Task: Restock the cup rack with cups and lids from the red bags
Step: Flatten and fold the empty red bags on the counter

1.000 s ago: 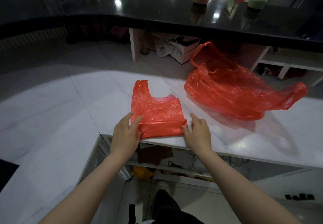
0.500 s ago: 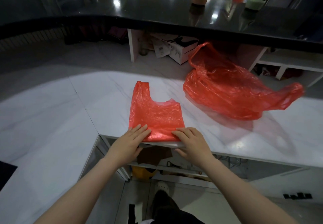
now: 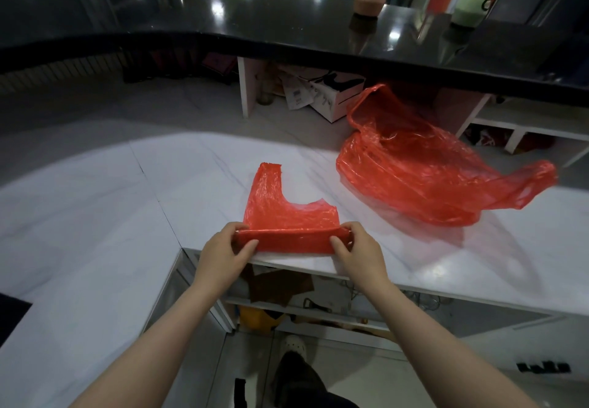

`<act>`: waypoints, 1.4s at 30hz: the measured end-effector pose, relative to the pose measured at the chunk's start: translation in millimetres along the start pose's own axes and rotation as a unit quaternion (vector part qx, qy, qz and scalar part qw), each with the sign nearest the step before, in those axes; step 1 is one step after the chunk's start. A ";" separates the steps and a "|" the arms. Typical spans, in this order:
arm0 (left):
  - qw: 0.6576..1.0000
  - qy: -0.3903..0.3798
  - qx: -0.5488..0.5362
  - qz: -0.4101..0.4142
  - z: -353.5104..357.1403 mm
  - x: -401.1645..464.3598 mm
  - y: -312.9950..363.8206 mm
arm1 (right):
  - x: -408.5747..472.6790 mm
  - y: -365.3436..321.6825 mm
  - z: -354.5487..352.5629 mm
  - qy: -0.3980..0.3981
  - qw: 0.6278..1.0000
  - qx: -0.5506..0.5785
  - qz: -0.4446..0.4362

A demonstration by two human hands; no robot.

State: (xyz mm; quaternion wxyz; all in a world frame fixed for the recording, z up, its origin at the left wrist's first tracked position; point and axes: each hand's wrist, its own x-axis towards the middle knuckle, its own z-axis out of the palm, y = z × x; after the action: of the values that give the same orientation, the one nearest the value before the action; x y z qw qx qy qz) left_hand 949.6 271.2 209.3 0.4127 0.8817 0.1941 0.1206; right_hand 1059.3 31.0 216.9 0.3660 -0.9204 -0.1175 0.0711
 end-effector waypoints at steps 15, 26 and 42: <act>0.931 -0.060 0.267 0.242 14.9 3.0 3.3 | -6.9 7.9 4.2 -0.051 0.937 -0.266 -0.222; 0.963 -0.100 0.165 0.187 -3.4 -11.0 -11.6 | -26.0 33.1 -6.4 -0.033 0.959 -0.121 -0.254; 0.996 0.027 0.083 -0.004 3.5 7.4 10.3 | 6.7 0.5 6.6 0.040 0.998 -0.048 0.017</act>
State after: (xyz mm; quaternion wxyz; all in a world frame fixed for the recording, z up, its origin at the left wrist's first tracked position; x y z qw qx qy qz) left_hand 960.1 266.0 215.4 0.3334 0.9085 0.2182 0.1260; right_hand 1064.4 36.7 211.5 0.3241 -0.9411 -0.0900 0.0344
